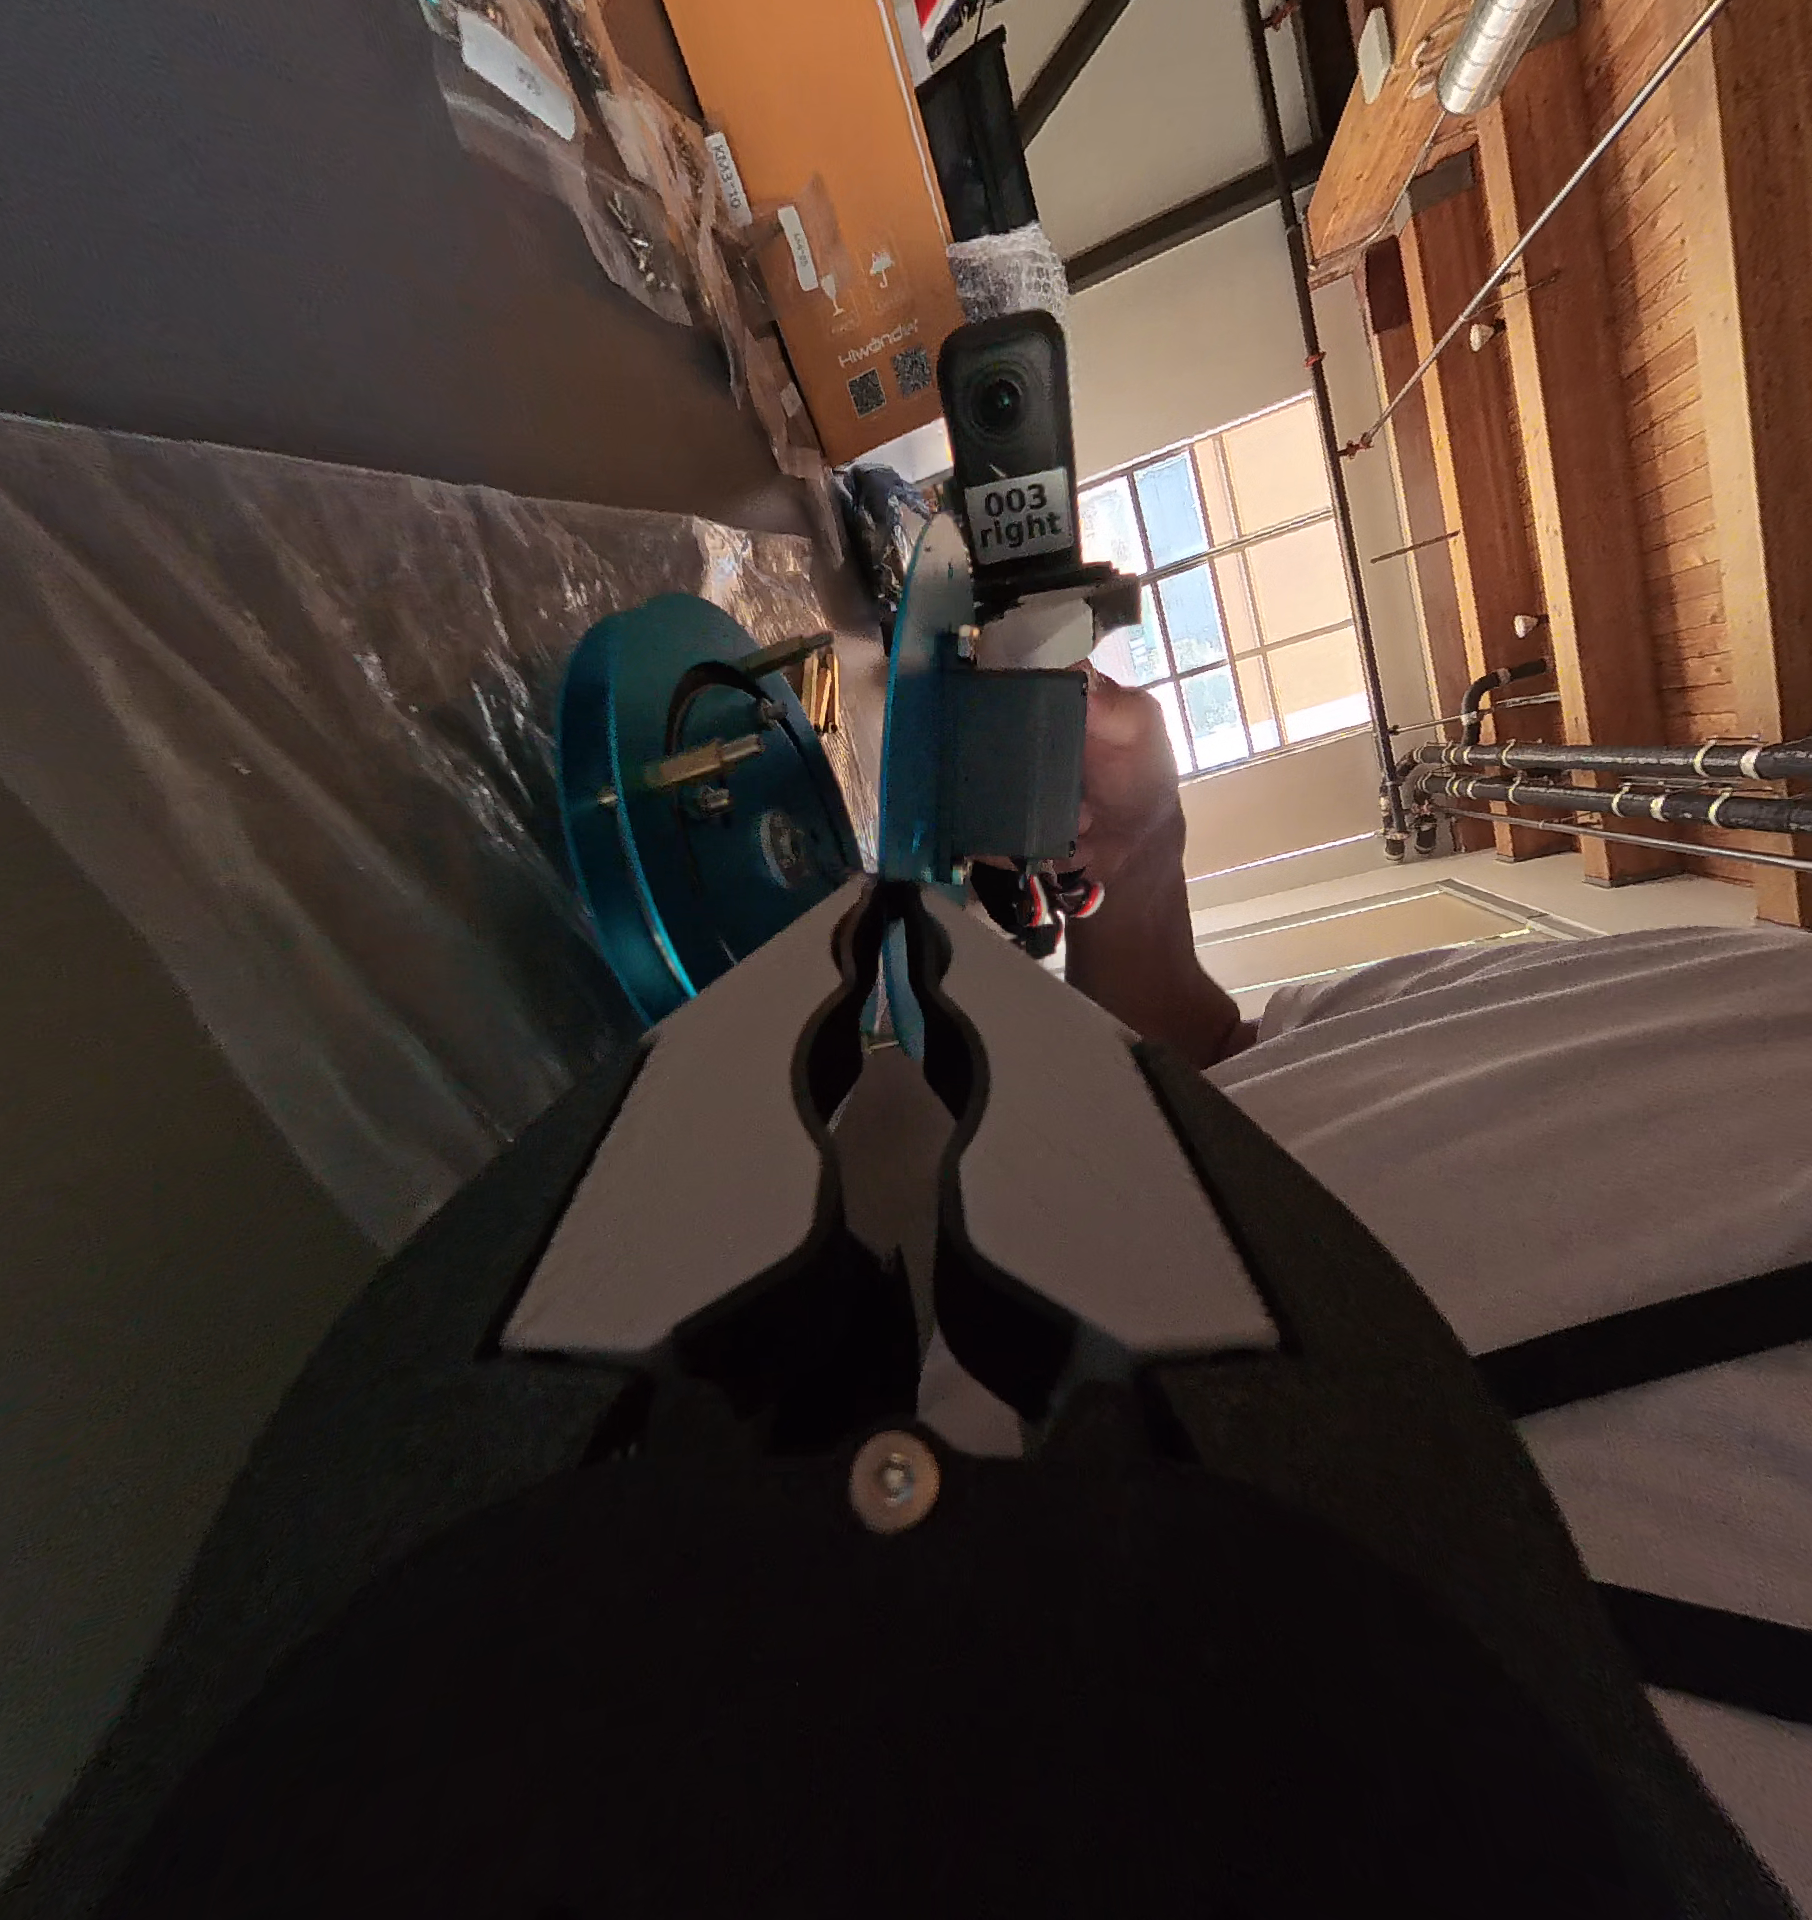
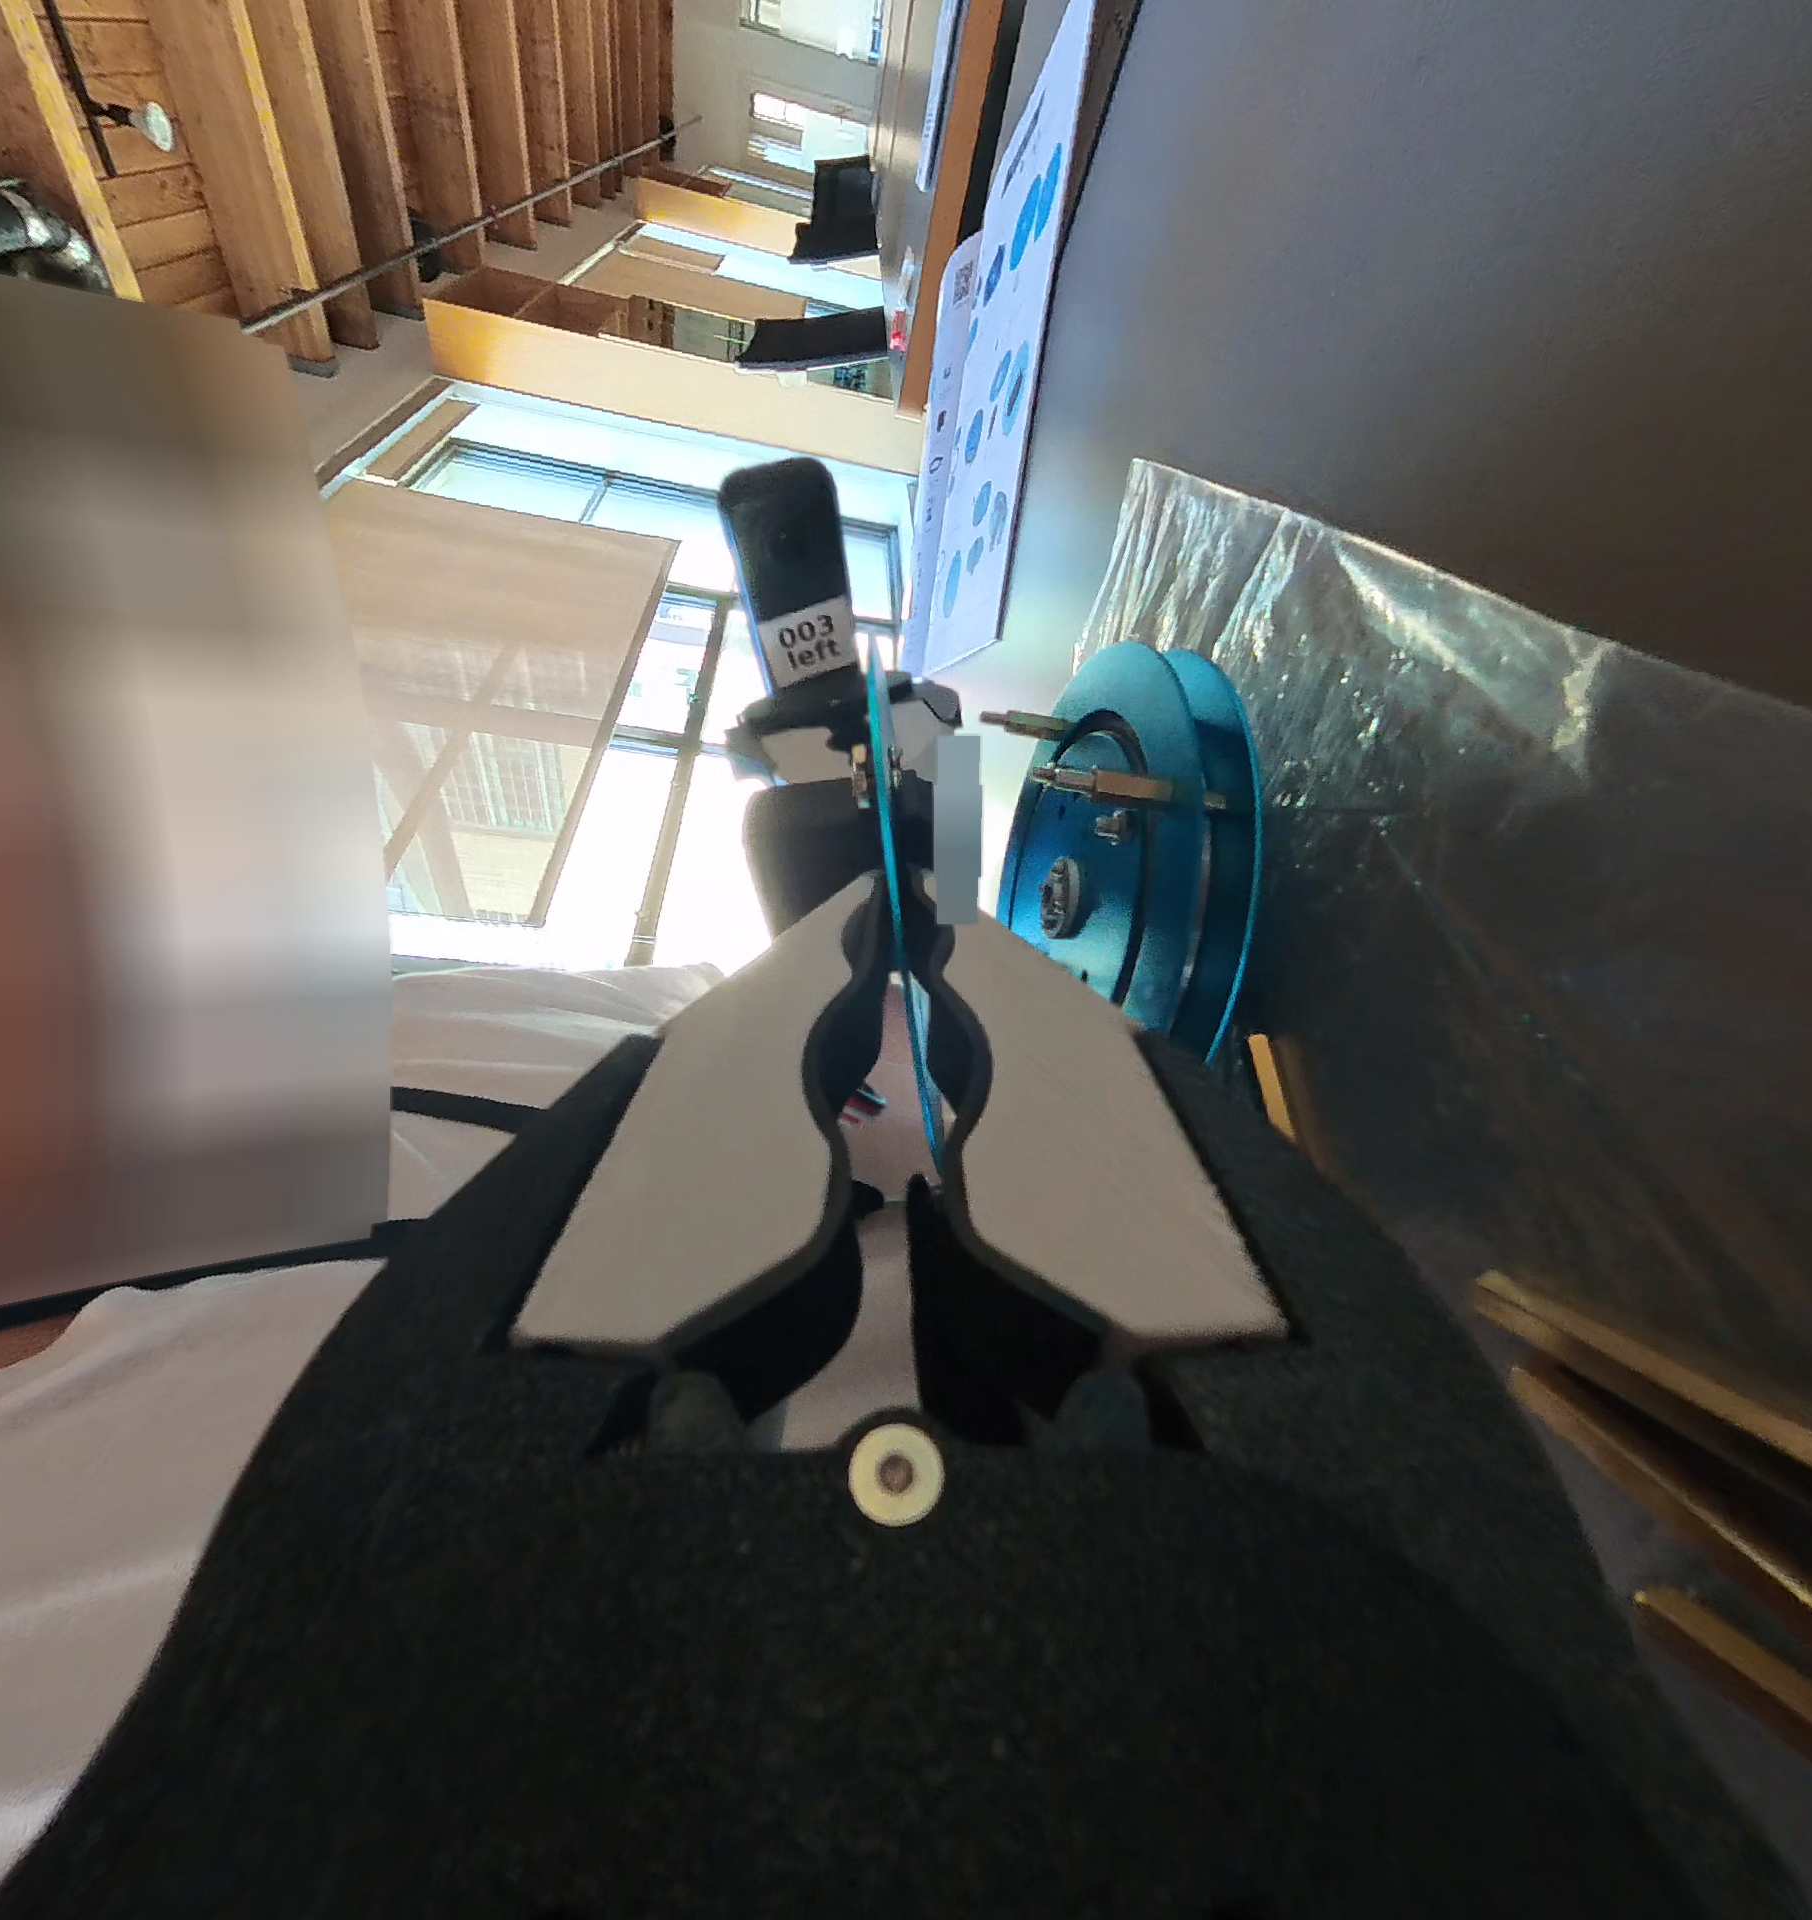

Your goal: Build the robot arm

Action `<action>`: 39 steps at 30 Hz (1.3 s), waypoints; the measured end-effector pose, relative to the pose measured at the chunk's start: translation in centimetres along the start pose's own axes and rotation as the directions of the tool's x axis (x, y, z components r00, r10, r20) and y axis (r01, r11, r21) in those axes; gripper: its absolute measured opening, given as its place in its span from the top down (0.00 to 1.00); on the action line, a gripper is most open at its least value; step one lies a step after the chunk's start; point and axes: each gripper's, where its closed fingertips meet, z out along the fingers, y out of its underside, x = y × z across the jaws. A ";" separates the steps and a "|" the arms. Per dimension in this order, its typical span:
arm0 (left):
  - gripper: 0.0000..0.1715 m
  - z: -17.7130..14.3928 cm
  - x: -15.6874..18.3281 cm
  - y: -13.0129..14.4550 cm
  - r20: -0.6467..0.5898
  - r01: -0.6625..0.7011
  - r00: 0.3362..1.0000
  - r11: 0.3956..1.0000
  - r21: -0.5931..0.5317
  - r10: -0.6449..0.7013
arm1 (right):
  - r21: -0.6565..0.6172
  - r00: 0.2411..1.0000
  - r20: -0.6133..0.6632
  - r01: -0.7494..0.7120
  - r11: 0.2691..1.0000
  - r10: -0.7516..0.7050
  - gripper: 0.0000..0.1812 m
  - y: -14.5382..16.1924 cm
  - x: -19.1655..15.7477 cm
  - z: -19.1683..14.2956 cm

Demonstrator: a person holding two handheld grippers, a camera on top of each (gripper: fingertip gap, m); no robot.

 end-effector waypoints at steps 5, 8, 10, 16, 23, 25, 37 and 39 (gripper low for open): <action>0.99 -0.3 -0.6 -0.9 -0.030 0.084 0.996 0.996 -0.019 -0.084 | -0.054 1.000 -0.014 0.005 0.999 -0.006 1.00 1.3 0.5 0.3; 0.99 -0.2 -0.9 -1.5 -0.035 0.112 0.993 0.994 -0.022 -0.112 | -0.064 1.000 0.015 -0.004 0.998 0.004 1.00 1.8 0.3 0.2; 0.99 0.0 -0.7 -1.9 -0.047 0.113 0.992 0.993 -0.024 -0.114 | -0.020 0.999 0.039 -0.030 0.999 0.031 1.00 1.2 0.4 -0.1; 0.94 -0.7 -0.8 -2.2 -0.020 0.072 0.997 0.997 0.014 -0.071 | 0.046 0.986 0.109 -0.131 0.990 0.125 1.00 0.5 0.5 -0.5; 0.98 -0.4 -1.0 -1.1 0.003 0.053 0.999 0.999 -0.003 -0.053 | 0.020 0.991 0.075 -0.115 0.993 0.113 1.00 1.2 0.9 0.2; 0.98 -0.4 -1.3 -1.0 0.027 0.062 0.998 0.998 -0.003 -0.062 | 0.024 0.993 0.056 -0.104 0.994 0.103 1.00 1.1 1.1 0.2; 0.98 -0.3 -2.0 -1.2 0.046 0.122 0.991 0.992 -0.010 -0.122 | 0.040 0.989 0.030 -0.148 0.988 0.147 1.00 1.1 2.0 0.2; 0.98 -0.2 -2.1 -1.2 0.039 0.138 0.990 0.990 -0.008 -0.138 | 0.038 0.988 0.031 -0.150 0.988 0.149 1.00 1.2 2.0 0.2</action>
